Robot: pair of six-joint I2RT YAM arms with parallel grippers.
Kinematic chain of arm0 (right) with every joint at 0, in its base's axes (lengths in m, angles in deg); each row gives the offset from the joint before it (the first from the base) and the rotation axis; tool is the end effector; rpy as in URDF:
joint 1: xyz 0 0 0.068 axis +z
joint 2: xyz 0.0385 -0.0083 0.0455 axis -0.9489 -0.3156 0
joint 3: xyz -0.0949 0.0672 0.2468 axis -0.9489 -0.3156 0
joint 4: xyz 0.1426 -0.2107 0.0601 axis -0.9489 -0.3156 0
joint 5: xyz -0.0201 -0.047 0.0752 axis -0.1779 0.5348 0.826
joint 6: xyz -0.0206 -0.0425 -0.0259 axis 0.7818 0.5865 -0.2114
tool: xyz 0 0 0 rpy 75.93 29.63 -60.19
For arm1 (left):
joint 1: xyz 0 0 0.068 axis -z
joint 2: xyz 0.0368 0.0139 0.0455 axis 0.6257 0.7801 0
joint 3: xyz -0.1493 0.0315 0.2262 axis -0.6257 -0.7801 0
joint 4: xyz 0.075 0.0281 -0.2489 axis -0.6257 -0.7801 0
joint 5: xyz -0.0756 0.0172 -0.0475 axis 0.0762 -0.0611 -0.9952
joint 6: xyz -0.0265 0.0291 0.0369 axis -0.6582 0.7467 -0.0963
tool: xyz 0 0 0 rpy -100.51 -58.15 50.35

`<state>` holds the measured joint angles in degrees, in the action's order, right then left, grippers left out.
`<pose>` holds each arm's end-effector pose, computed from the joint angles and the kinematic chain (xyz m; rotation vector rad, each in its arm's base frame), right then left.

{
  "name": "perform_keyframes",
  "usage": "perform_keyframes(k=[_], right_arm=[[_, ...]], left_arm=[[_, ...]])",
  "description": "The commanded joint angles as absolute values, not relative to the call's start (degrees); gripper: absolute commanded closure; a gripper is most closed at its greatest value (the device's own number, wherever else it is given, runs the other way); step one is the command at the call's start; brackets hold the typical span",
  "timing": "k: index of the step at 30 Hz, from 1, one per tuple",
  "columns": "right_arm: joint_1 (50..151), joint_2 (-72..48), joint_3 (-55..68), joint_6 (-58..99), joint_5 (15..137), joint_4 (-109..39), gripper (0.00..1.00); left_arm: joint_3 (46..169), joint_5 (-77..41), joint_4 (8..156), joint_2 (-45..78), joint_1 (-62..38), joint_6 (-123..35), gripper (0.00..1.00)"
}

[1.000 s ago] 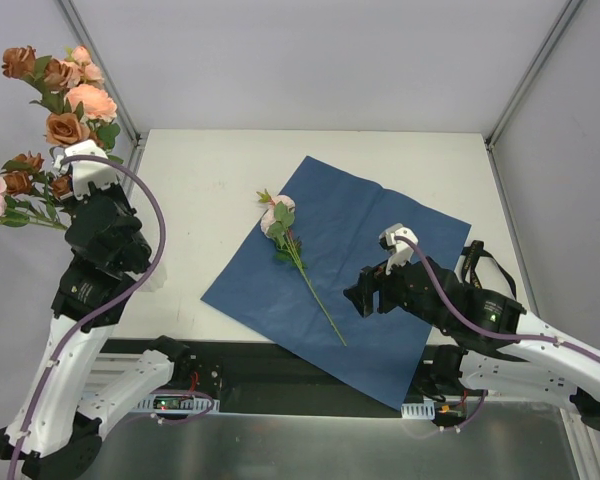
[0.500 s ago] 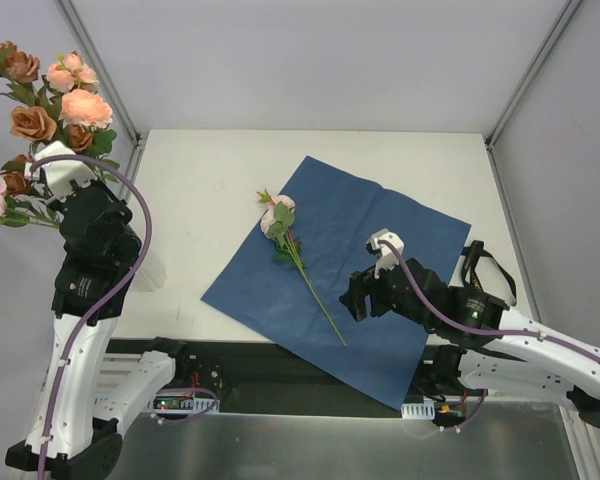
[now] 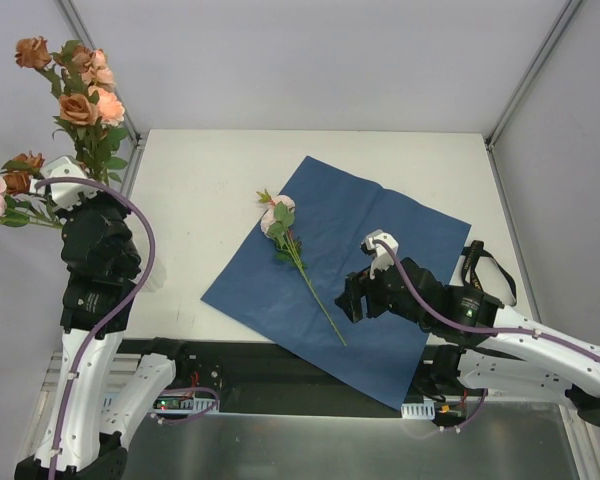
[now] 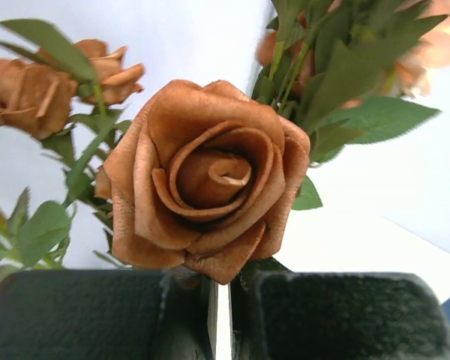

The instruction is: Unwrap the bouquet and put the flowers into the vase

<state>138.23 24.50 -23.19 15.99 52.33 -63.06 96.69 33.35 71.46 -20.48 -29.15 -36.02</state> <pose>0.0770 0.1541 0.3151 -0.8086 1.9155 0.5703 0.1155 0.0052 0.4524 -0.5680 1.2765 0.3052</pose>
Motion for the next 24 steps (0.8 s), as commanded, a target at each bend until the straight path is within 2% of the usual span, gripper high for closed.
perform_keyframes(k=[1,16,24], right_arm=[[138.3,24.5,-23.3,15.3,53.0,-61.4,0.26],[138.3,24.6,-23.8,14.9,53.1,-61.7,0.26],[138.4,25.0,-24.9,14.4,53.0,-61.4,0.26]], left_arm=[[96.4,24.2,70.9,-19.8,-30.0,-28.5,1.0],[88.0,17.2,73.8,-22.9,-32.0,-25.1,1.0],[84.1,20.2,73.9,-25.3,-32.7,-27.0,1.0]])
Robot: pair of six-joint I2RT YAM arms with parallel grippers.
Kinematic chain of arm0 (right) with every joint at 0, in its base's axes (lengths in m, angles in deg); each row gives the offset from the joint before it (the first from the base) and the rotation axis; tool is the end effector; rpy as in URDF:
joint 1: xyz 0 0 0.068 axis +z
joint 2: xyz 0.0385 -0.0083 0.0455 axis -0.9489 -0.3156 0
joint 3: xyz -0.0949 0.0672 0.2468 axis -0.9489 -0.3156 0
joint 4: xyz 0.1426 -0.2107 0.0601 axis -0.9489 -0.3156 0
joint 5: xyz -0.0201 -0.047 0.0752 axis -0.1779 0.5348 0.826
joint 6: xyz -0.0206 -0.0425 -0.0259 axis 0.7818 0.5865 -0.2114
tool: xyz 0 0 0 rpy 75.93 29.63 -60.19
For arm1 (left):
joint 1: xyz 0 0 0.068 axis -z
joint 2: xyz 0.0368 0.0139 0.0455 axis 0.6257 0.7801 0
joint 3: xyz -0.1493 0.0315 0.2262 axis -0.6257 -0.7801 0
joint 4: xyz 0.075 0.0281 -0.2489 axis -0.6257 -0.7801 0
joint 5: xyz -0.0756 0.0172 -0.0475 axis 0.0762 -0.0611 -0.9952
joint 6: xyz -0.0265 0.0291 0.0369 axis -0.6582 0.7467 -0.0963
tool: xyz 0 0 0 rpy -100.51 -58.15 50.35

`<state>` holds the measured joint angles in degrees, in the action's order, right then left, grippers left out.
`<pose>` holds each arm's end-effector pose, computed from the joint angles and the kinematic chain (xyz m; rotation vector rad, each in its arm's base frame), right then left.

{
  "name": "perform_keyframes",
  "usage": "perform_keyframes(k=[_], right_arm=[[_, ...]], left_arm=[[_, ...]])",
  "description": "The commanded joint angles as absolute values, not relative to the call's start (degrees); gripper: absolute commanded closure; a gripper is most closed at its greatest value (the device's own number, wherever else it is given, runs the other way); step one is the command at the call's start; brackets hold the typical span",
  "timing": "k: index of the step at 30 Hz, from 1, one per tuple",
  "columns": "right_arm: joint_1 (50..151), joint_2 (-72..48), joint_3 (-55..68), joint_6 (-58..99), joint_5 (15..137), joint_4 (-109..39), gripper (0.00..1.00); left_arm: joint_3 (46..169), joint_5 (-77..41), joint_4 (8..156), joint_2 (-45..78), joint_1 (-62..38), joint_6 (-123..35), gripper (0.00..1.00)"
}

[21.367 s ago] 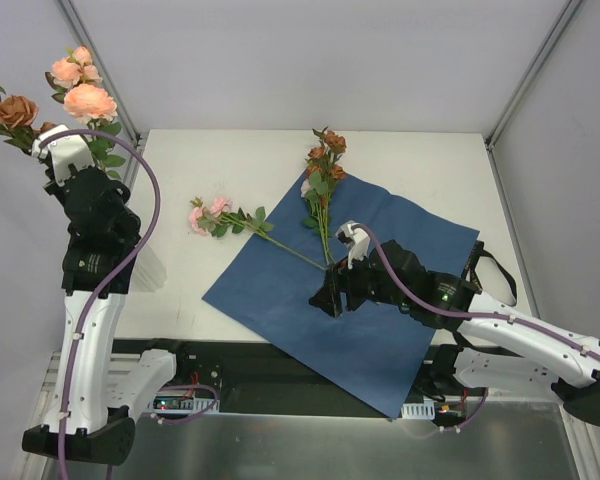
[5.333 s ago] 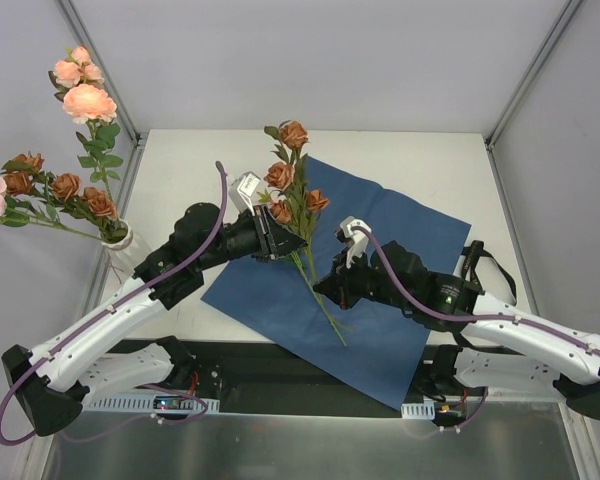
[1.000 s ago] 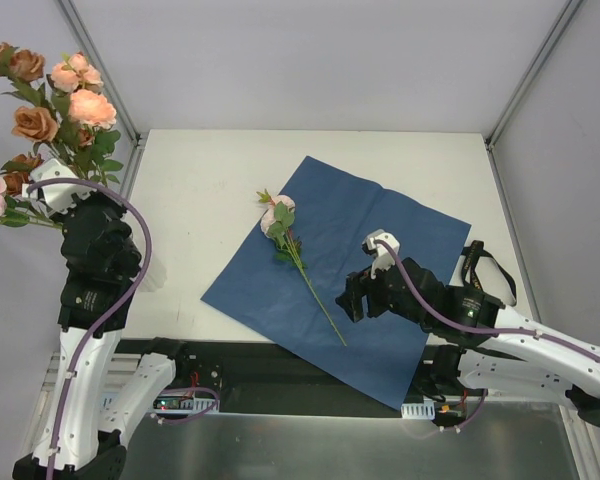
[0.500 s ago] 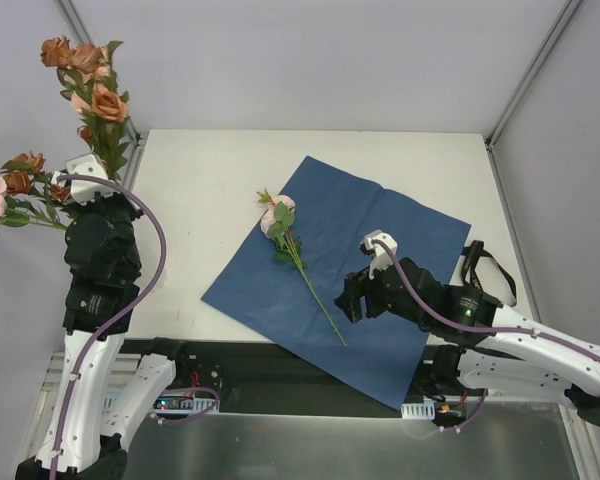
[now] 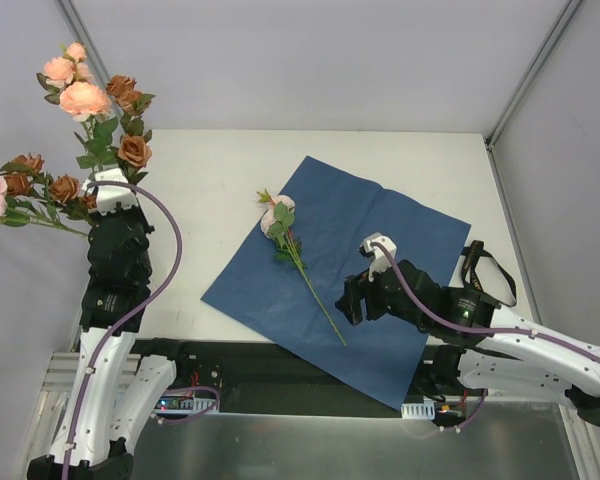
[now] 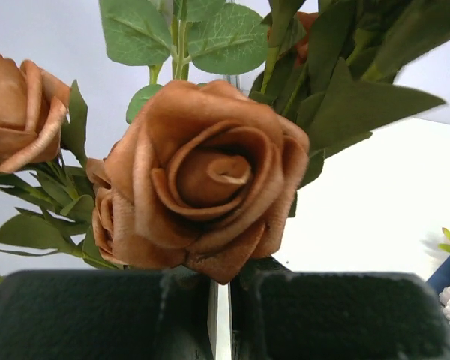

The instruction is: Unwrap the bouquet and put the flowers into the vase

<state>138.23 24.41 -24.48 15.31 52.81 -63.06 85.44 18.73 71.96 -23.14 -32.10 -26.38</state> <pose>0.0770 0.1548 0.3072 -0.8163 1.9401 0.5696 0.1346 0.0015 0.3973 -0.2455 1.4662 0.3552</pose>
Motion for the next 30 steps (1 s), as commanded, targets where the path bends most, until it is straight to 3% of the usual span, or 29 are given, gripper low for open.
perform_keyframes(k=[1,9,12,13,16,23,30], right_arm=[[138.4,24.4,-25.0,14.3,53.3,-61.3,0.26],[138.4,19.2,-25.4,13.5,56.5,-58.4,0.26],[138.3,16.0,-25.0,13.4,57.1,-58.4,0.26],[138.4,14.2,-24.9,13.8,57.2,-58.4,0.26],[138.3,10.7,-24.4,15.1,57.6,-58.3,0.26],[138.4,2.9,-22.5,18.9,58.1,-56.2,0.25],[138.2,-5.1,-17.7,19.2,60.6,-55.5,0.25]], left_arm=[[83.6,20.8,73.9,-25.6,-32.7,-27.1,1.0],[81.1,21.6,72.9,-28.5,-32.7,-29.4,0.97],[81.4,21.9,71.5,-29.6,-32.7,-30.9,0.69],[81.9,20.8,70.5,-29.9,-32.6,-31.8,0.5],[85.5,15.3,65.4,-31.5,-32.7,-35.6,0.32],[94.0,0.1,52.0,-34.1,-32.7,-43.7,0.18],[99.3,-1.9,43.4,-35.0,-32.7,-45.9,0.22]])
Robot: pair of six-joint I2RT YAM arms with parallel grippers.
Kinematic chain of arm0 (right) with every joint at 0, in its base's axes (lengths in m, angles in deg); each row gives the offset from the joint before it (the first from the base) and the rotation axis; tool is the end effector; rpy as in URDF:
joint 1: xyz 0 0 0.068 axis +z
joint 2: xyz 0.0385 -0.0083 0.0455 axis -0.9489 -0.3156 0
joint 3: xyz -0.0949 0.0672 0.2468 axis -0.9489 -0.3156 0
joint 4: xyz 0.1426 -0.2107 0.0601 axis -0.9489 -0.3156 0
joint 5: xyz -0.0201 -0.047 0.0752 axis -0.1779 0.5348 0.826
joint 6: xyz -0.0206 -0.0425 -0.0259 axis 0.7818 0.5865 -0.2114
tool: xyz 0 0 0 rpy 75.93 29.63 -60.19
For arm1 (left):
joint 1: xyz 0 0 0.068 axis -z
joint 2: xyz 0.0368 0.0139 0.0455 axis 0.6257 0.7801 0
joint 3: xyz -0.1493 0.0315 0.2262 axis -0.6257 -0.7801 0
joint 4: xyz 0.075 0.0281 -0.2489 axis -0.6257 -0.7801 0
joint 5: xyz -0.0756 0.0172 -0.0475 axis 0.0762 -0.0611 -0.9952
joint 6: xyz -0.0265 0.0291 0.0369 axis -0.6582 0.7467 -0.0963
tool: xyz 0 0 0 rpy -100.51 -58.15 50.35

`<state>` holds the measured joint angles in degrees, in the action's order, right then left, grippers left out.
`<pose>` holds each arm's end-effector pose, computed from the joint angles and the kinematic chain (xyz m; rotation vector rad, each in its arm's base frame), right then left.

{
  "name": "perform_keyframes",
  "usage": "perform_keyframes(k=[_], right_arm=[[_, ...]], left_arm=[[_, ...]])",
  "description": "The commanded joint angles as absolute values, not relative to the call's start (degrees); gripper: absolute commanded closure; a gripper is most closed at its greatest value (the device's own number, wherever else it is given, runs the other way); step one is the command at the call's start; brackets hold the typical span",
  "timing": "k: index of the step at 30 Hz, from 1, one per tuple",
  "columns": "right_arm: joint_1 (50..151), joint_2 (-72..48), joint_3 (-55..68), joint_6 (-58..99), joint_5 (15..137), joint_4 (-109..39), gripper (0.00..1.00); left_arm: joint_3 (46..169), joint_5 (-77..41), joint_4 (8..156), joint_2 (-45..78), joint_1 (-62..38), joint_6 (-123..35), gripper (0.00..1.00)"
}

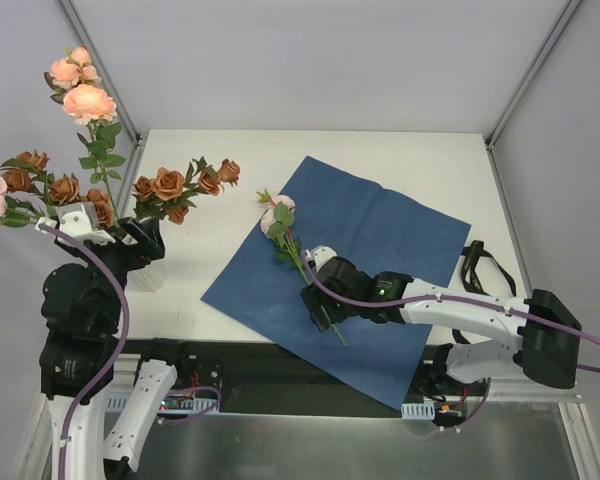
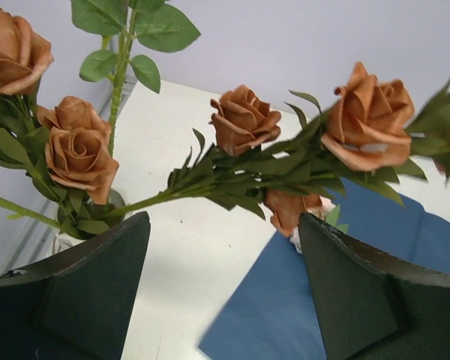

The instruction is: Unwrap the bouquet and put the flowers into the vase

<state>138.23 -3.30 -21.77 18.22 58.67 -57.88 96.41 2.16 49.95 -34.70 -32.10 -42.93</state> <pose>0.1085 0.2365 0.2341 -1.1113 2.1797 0.4092 0.0486 0.0018 0.4290 -0.2202 1.4409 -0.0928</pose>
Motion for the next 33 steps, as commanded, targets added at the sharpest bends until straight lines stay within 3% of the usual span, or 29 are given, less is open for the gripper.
perform_keyframes(k=[1,2,3,9,11,16,20,27,33], right_arm=[[138.2,-5.2,-17.6,19.0,61.1,-55.3,0.25],[138.3,-5.2,-17.8,18.7,61.2,-54.7,0.25],[138.3,-5.1,-17.9,18.3,61.2,-54.4,0.25],[138.2,-3.8,-19.2,17.3,60.9,-54.0,0.25],[138.3,-3.2,-19.5,16.9,60.5,-54.3,0.25],[138.2,-1.4,-20.0,16.7,59.8,-55.0,0.25],[138.1,-1.0,-20.3,16.2,59.4,-55.3,0.25],[138.1,-0.7,-21.1,15.1,59.2,-55.2,0.25],[138.1,-0.7,-21.5,15.0,58.7,-55.1,0.25]], left_arm=[[100.1,-2.8,42.7,-35.1,-32.7,-47.0,0.23],[100.4,-4.0,42.1,-35.6,-32.7,-47.5,0.25],[100.6,-8.2,41.6,-35.7,-32.7,-47.8,0.33],[100.2,-34.5,41.7,-31.4,-32.7,-49.7,0.36],[99.3,-42.0,42.4,-28.0,-32.7,-50.2,0.41],[95.9,-47.0,48.9,-23.8,-32.7,-51.4,0.48],[95.1,-42.4,54.8,-20.6,-32.7,-52.0,0.42],[97.4,-18.3,55.7,-20.1,-32.7,-49.3,0.37],[99.4,2.0,56.2,-22.3,-32.6,-47.5,0.2]])
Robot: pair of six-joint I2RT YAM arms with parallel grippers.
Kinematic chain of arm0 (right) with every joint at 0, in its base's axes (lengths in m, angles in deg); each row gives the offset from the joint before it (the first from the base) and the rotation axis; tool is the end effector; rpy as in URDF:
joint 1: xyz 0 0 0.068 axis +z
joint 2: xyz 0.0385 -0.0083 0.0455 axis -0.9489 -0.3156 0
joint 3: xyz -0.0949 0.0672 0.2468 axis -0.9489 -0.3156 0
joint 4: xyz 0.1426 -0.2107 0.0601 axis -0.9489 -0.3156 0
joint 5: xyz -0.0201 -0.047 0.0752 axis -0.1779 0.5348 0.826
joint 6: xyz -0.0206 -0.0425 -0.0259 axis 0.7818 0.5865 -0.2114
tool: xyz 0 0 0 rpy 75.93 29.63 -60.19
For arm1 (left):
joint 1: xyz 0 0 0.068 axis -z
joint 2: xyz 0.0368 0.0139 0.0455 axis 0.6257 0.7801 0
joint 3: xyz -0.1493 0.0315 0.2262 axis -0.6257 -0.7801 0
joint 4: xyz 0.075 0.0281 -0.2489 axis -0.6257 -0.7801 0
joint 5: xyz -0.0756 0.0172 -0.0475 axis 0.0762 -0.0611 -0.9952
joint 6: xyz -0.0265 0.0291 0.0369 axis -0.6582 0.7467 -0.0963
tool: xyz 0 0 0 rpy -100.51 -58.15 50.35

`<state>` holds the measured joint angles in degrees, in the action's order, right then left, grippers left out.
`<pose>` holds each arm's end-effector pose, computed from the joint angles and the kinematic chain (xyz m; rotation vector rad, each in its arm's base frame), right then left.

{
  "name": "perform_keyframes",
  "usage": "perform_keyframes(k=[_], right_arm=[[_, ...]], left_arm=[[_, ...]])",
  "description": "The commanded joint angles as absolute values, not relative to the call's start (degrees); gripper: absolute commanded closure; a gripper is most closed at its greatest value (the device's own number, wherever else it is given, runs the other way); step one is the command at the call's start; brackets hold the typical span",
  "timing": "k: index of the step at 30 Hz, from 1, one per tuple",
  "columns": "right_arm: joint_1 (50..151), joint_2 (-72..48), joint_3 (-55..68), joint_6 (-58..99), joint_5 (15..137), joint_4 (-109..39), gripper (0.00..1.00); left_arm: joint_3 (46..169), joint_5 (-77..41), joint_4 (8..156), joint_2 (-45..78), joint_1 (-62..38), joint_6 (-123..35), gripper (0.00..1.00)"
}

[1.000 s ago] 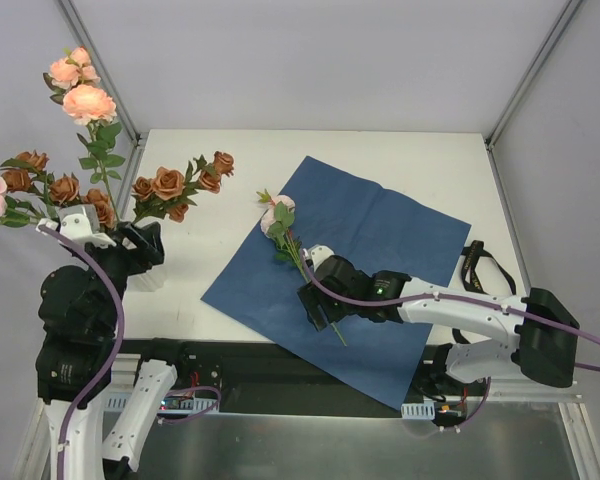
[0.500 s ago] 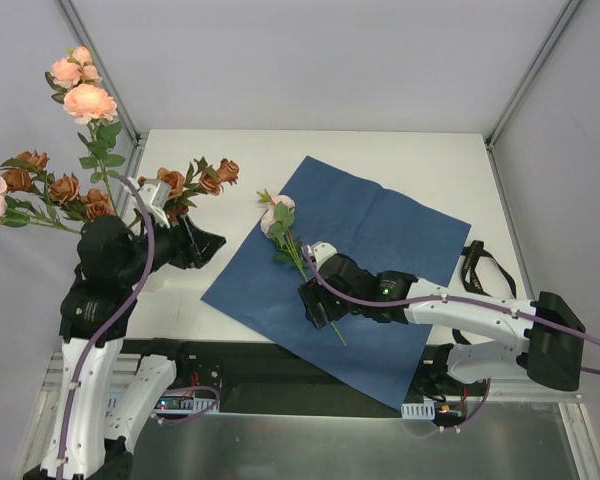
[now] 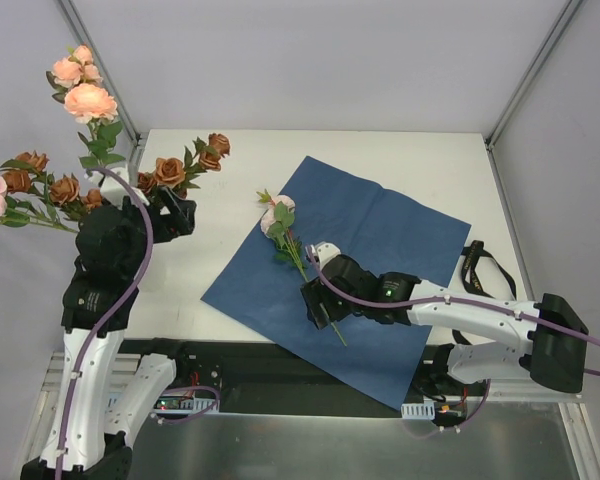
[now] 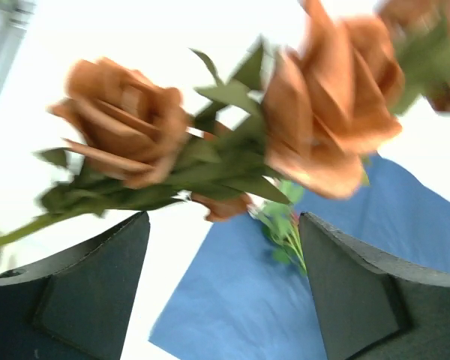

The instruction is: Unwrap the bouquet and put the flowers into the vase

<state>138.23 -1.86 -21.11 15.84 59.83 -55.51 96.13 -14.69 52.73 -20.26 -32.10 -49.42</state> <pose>0.1085 0.2382 0.2469 -1.0421 2.1499 0.5038 0.1266 -0.0177 0.4157 -0.0874 1.6744 -0.3831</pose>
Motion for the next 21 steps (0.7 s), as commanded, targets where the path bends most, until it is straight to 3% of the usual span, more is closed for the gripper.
perform_keyframes(k=[1,4,8,16,21], right_arm=[[138.1,-0.8,-21.5,15.1,58.9,-55.1,0.24],[138.1,-1.9,-21.4,15.3,58.7,-54.8,0.24],[136.6,-4.5,-20.9,16.6,59.1,-54.0,0.23],[131.8,-17.8,-13.7,21.5,59.7,-53.9,0.25],[130.8,-27.0,-7.0,24.5,56.5,-55.6,0.41]], left_arm=[[99.5,4.5,56.2,-22.7,-32.7,-47.2,0.19],[100.7,6.4,55.2,-24.8,-32.7,-46.8,0.17],[102.0,-11.2,52.7,-29.4,-32.7,-47.3,0.19],[104.5,-20.4,41.4,-38.1,-32.7,-53.9,0.2],[109.2,-23.1,34.5,-39.0,-32.7,-54.6,0.2]])
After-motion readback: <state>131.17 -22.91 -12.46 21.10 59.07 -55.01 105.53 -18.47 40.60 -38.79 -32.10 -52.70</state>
